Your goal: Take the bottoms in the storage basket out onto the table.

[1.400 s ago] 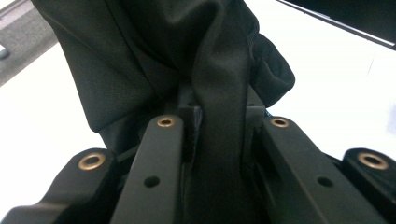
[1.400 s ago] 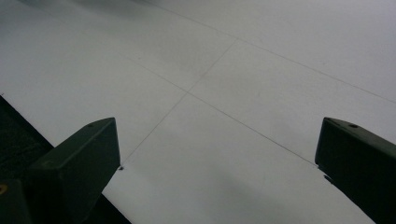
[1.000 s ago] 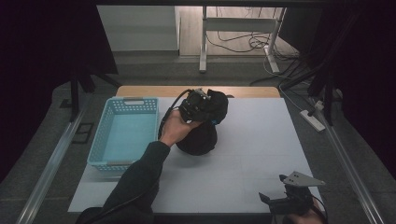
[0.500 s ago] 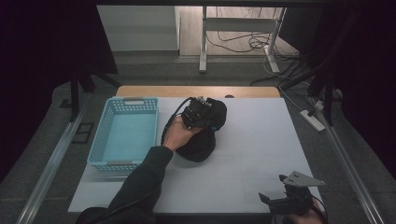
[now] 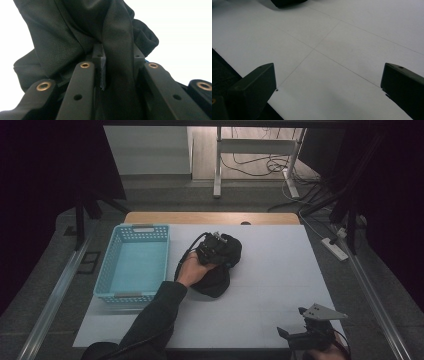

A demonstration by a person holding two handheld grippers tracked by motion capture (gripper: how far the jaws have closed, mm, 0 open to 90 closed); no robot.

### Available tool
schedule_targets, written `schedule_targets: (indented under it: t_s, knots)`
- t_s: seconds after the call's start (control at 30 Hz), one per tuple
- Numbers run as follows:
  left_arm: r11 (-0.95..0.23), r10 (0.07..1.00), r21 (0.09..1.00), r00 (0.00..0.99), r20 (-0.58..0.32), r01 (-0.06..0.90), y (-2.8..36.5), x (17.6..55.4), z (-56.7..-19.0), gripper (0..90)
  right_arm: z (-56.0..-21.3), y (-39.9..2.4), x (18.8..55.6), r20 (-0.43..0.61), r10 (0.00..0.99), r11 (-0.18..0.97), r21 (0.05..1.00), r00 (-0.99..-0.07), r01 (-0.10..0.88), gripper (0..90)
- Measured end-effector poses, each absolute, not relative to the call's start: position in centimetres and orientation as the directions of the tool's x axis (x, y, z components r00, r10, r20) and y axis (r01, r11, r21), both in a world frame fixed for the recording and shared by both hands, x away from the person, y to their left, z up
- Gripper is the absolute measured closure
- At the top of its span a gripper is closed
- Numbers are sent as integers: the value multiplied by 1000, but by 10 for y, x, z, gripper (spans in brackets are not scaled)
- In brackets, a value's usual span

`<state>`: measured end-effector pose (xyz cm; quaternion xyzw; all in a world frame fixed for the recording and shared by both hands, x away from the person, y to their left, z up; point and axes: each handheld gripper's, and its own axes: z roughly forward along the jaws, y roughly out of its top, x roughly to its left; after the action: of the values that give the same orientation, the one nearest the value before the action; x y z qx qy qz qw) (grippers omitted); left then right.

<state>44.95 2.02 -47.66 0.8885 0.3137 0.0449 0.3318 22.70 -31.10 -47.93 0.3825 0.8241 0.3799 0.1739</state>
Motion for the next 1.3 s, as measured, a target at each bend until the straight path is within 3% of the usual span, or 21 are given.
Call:
schedule_targets:
  t_s: [0.53,1.13,1.3]
  knots:
    - [-606,599,575,791,-125,550,16,451,-503,664,-479,-310,227,3,757,426,756,-653,497,4]
    - [-605,610,578,785,-105,548,15,452,-507,290,-480,-309,227,-2,752,436,751,-659,496,8]
    - [-589,606,571,780,-156,572,15,452,-504,180,-480,-309,227,-2,751,438,750,-660,495,8]
